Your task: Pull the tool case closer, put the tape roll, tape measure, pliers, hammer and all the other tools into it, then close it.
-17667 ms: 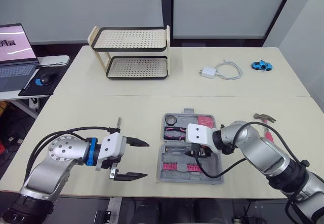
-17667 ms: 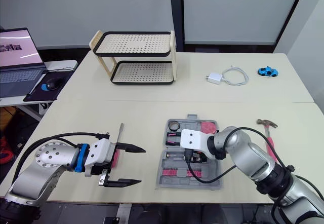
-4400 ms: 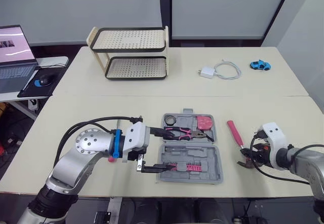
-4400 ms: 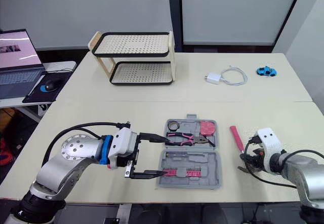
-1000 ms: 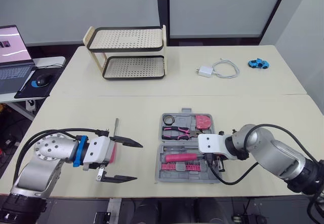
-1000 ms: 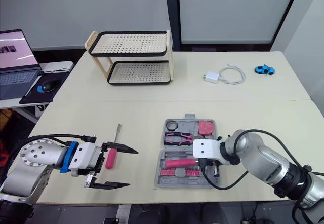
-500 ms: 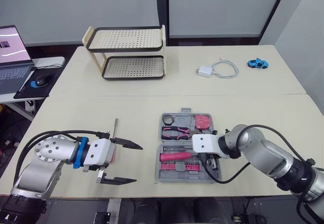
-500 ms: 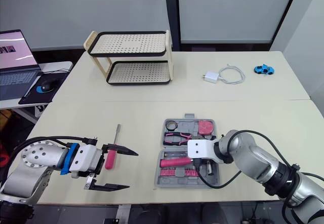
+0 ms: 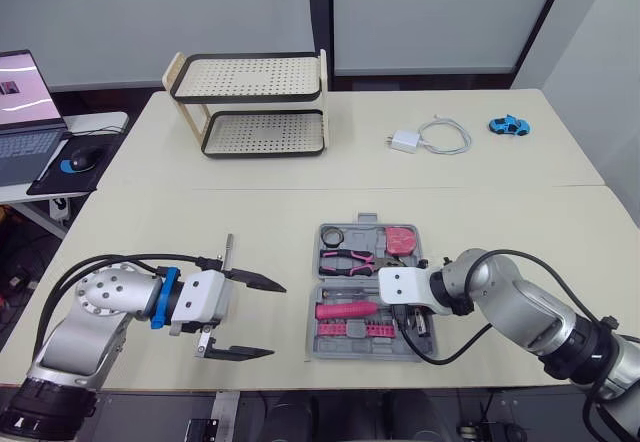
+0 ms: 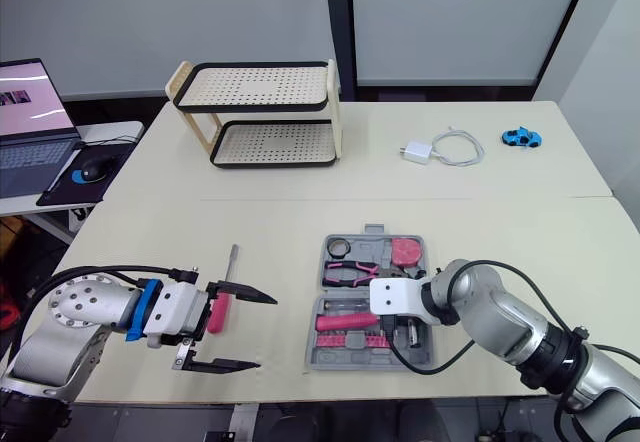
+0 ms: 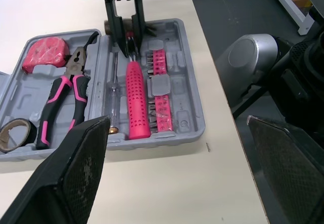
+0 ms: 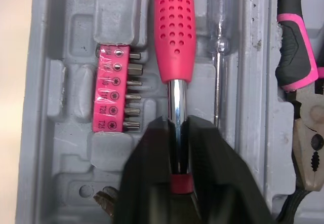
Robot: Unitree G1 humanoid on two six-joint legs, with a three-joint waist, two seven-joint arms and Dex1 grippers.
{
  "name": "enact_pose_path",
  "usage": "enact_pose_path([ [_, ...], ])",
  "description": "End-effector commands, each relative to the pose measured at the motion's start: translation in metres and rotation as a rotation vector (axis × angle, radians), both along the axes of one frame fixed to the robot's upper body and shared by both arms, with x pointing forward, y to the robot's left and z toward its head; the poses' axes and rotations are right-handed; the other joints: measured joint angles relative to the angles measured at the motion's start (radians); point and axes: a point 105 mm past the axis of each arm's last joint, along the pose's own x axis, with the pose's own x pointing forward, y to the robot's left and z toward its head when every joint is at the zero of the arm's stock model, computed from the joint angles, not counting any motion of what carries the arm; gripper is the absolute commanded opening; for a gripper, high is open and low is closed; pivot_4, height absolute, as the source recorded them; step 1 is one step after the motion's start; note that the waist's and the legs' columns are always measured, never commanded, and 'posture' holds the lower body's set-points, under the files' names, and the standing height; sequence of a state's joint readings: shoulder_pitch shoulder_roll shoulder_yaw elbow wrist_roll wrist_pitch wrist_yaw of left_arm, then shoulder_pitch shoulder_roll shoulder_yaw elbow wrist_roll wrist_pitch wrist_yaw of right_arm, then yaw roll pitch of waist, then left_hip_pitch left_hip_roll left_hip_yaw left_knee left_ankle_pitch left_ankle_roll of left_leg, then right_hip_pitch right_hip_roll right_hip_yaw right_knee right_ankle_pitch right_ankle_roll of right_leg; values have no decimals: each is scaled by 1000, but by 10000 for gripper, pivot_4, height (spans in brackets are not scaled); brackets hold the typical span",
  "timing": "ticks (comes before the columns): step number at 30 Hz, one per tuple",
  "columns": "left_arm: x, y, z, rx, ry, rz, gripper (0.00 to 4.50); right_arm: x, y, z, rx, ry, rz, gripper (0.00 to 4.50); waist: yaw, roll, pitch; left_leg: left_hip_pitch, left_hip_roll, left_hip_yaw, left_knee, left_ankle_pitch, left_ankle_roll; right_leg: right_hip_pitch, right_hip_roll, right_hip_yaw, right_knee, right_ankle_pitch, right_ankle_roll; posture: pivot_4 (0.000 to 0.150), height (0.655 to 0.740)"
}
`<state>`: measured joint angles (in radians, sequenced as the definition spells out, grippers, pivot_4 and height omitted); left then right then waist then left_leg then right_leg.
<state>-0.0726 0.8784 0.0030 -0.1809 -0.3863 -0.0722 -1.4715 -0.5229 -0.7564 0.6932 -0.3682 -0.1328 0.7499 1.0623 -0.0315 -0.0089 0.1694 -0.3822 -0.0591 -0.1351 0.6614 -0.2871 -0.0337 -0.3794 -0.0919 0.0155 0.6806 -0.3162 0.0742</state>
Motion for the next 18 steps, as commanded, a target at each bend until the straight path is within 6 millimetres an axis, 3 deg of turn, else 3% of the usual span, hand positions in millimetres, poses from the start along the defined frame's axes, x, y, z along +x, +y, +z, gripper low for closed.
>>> enact_pose_path([
  [1,0,-3,2,2,-11,-9,45000,1,6,19,72,-19,-7,22251,0,0,0,0,0,0,0,0,0,0,0,0,0,0,0,1500,7400],
  [2,0,-3,2,2,-12,-8,45000,-1,9,26,99,-1,-6,25359,0,0,0,0,0,0,0,0,0,0,0,0,0,0,0,1500,7400],
  [6,1,-4,2,0,-13,-5,45000,-10,18,51,195,36,17,25359,0,0,0,0,0,0,0,0,0,0,0,0,0,0,0,1500,7400],
  [9,1,-4,1,-2,-13,-4,45000,-7,21,56,227,10,24,25359,0,0,0,0,0,-1,0,0,0,0,0,0,0,0,0,1500,7400],
  [12,1,-4,1,-3,-14,-2,45000,-6,23,53,249,-2,24,19401,0,0,0,0,0,0,0,0,0,0,0,0,0,0,0,1500,7400],
  [17,1,-4,1,0,-14,-3,45000,-7,24,37,233,-5,26,1655,0,0,0,0,0,0,0,0,0,0,0,0,0,0,0,1500,7400],
  [18,1,-4,1,0,-14,-3,45000,-7,24,34,225,-4,28,313,0,0,0,0,0,0,0,0,0,0,0,0,0,0,0,1500,7400],
])
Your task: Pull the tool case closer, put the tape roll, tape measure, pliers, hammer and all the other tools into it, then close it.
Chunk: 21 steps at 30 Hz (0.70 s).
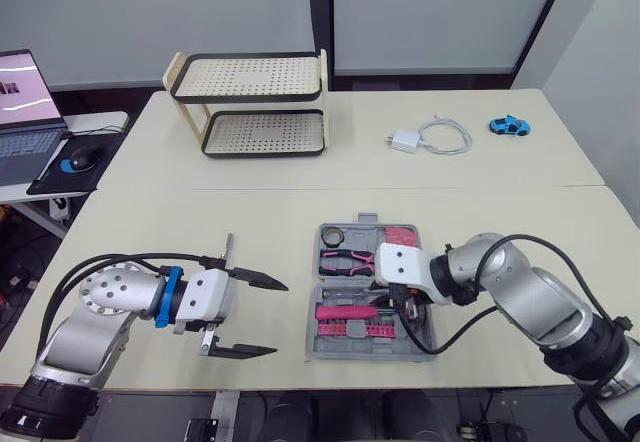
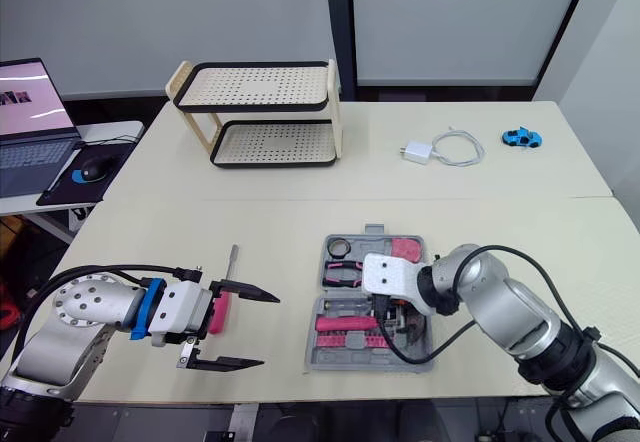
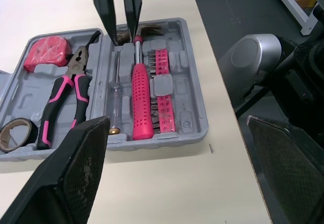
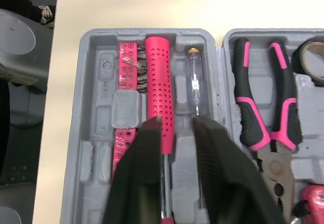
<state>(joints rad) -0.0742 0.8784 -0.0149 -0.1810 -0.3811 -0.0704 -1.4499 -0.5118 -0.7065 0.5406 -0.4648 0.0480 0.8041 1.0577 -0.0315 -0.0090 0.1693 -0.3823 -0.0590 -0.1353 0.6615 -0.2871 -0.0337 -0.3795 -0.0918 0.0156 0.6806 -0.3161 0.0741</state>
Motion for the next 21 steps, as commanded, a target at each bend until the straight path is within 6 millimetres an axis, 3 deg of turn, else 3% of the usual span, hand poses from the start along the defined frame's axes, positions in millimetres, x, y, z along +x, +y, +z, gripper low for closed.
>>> enact_pose_path([
  [1,1,-2,3,1,-17,-11,45000,-1,2,-5,-12,-37,20,313,0,0,0,0,0,0,0,0,0,0,0,0,0,0,0,1500,7400],
  [21,0,-3,1,0,-14,-12,45000,-2,-4,-49,-86,25,-19,313,-1,0,0,0,0,0,0,0,0,0,0,0,0,0,0,1500,7400],
])
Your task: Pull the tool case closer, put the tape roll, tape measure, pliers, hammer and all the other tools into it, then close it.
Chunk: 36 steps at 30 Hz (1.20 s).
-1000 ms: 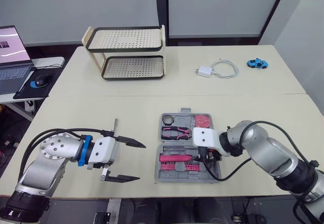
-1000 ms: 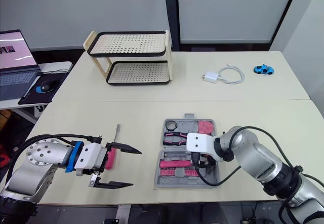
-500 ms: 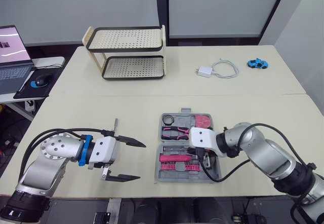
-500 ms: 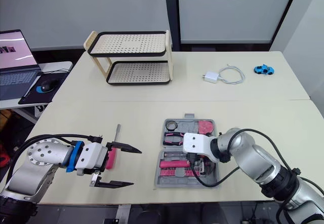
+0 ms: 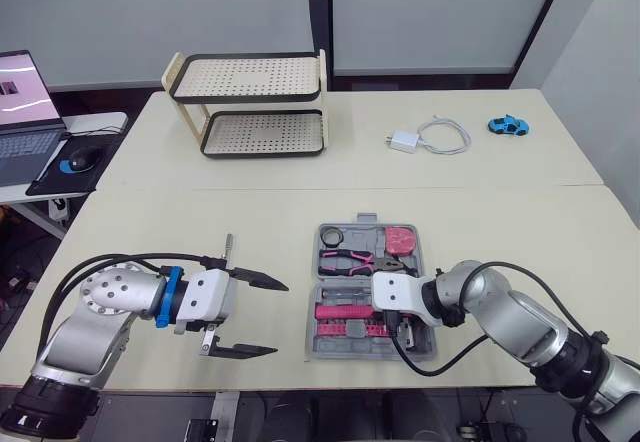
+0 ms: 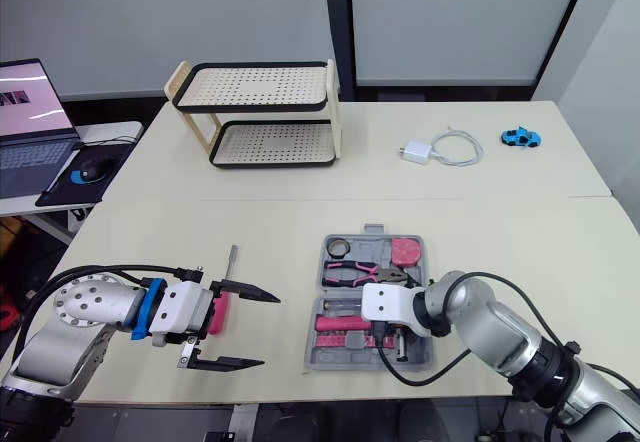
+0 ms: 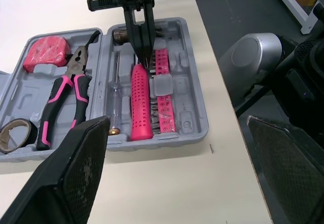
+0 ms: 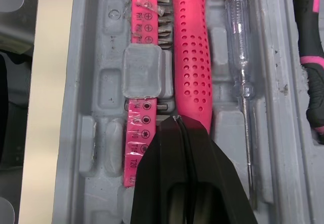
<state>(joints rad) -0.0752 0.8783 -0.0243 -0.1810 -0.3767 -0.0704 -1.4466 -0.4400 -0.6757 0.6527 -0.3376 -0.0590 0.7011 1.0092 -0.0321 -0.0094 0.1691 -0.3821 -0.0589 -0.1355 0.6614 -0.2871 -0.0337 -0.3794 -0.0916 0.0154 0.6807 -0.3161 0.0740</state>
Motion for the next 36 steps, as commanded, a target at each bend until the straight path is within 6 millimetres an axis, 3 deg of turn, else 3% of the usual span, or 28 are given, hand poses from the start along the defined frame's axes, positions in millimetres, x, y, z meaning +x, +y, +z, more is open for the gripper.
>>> enact_pose_path([
  [1,0,-2,3,-4,-18,-9,45000,2,-1,-1,2,-13,-4,313,0,0,0,0,0,0,0,0,0,0,0,0,0,0,0,1500,7400],
  [13,-1,-2,3,-7,-17,-5,45000,1,0,18,64,-18,34,313,0,0,0,0,0,0,0,0,0,0,0,0,0,0,0,1500,7400],
  [22,3,7,2,-11,23,93,45000,-1,-2,58,189,-80,50,313,0,0,0,0,0,0,0,0,0,0,0,0,0,0,0,1500,7400],
  [25,10,15,5,-59,48,210,45000,4,-22,76,216,-139,10,313,1,0,0,0,0,0,0,0,0,0,0,0,0,0,0,1500,7400],
  [30,15,32,4,-78,97,364,45000,2,-70,86,180,-222,-82,313,6,-1,0,0,0,0,0,0,0,1,0,0,-1,0,0,1500,7400],
  [36,21,58,-7,-58,121,555,45000,-20,-120,83,157,-288,-159,313,6,-1,0,1,0,1,-1,0,0,3,0,0,0,0,0,1500,7400],
])
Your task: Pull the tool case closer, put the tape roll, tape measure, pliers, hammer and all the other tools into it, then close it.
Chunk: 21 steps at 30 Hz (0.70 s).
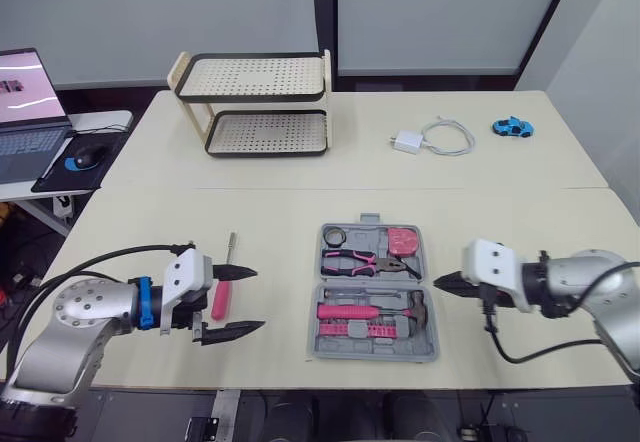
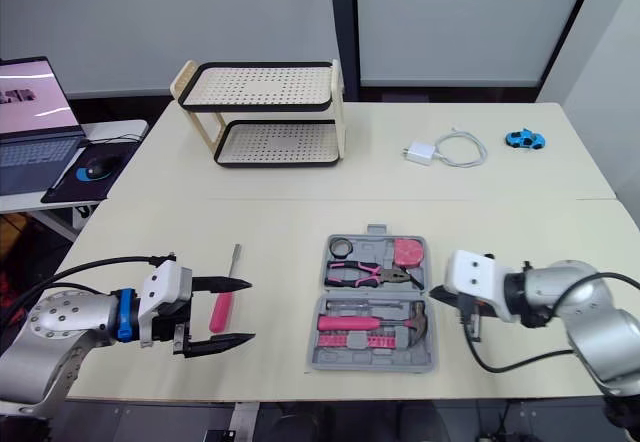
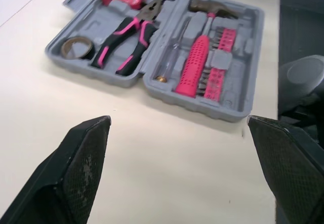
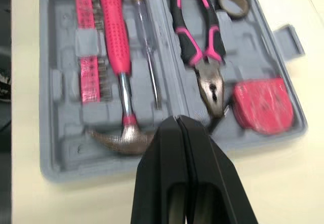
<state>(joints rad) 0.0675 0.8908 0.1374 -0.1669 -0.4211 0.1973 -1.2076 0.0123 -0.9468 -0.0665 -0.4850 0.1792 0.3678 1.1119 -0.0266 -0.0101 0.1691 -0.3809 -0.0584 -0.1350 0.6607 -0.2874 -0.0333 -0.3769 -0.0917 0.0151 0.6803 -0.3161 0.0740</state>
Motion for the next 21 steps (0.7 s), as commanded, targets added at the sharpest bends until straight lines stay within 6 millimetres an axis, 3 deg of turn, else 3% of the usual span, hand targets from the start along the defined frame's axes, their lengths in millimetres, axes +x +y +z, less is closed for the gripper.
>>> enact_pose_path([
  [1,5,15,3,9,-19,97,45000,-7,-19,11,-1,-65,-43,313,-1,0,0,1,0,0,0,0,0,1,0,0,0,0,0,1500,7400],
  [9,10,48,-7,-23,-8,270,45000,-24,-53,0,0,-33,-183,313,-3,0,0,3,0,1,0,0,0,3,0,0,0,0,0,1500,7400],
  [14,15,93,-2,-81,-56,506,45000,-25,-65,8,30,-30,-250,313,-2,0,0,3,0,0,0,0,0,3,0,0,0,0,0,1500,7400],
  [21,-7,164,-12,-64,-50,825,45000,-25,-91,20,9,-63,-292,313,-2,0,0,3,0,0,0,0,0,3,0,0,-1,0,0,1500,7400],
])
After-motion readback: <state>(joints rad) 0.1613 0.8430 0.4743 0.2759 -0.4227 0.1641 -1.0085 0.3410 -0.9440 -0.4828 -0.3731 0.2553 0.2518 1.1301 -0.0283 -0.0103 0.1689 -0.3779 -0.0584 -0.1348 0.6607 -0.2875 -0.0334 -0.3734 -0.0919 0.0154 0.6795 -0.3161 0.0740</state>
